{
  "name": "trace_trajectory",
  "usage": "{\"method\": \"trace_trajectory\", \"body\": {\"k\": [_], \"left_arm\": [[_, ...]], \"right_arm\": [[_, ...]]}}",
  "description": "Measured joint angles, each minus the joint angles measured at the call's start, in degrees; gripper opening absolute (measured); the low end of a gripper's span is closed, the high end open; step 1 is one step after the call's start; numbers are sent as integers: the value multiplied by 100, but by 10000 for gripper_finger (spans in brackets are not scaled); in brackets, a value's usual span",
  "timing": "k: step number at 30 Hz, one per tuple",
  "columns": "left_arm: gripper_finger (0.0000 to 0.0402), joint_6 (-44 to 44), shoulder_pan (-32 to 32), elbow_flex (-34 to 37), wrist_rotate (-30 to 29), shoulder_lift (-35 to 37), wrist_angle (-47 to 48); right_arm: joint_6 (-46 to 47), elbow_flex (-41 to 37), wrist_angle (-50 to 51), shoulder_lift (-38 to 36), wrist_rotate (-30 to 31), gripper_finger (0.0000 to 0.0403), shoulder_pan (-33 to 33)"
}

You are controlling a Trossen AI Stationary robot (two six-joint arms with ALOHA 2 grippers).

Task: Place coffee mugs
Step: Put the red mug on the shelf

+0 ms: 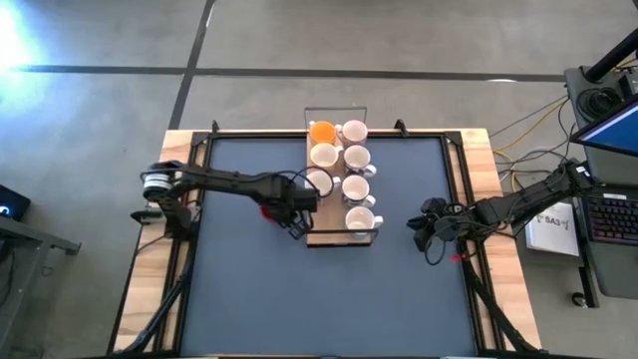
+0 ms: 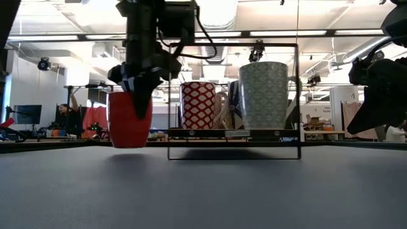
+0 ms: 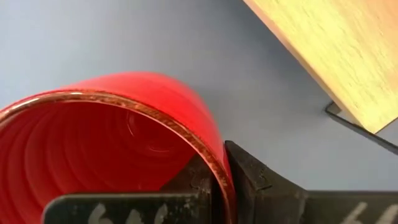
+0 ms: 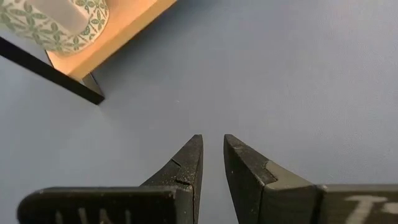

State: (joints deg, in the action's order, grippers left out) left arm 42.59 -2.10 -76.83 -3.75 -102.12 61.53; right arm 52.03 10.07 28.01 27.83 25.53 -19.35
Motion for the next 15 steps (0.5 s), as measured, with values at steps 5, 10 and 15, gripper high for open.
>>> {"method": "trace_trajectory", "body": {"k": [5,10,15], "left_arm": [[8,149,45,-5,40,-10,-116],[12,313,45,164,31,131,-214],[32,360,60,303,31,156,-285]], "right_arm": [[0,0,1,0,-1,54,0],[0,0,2,0,0,54,1],[0,0,0,0,0,54,0]]}}
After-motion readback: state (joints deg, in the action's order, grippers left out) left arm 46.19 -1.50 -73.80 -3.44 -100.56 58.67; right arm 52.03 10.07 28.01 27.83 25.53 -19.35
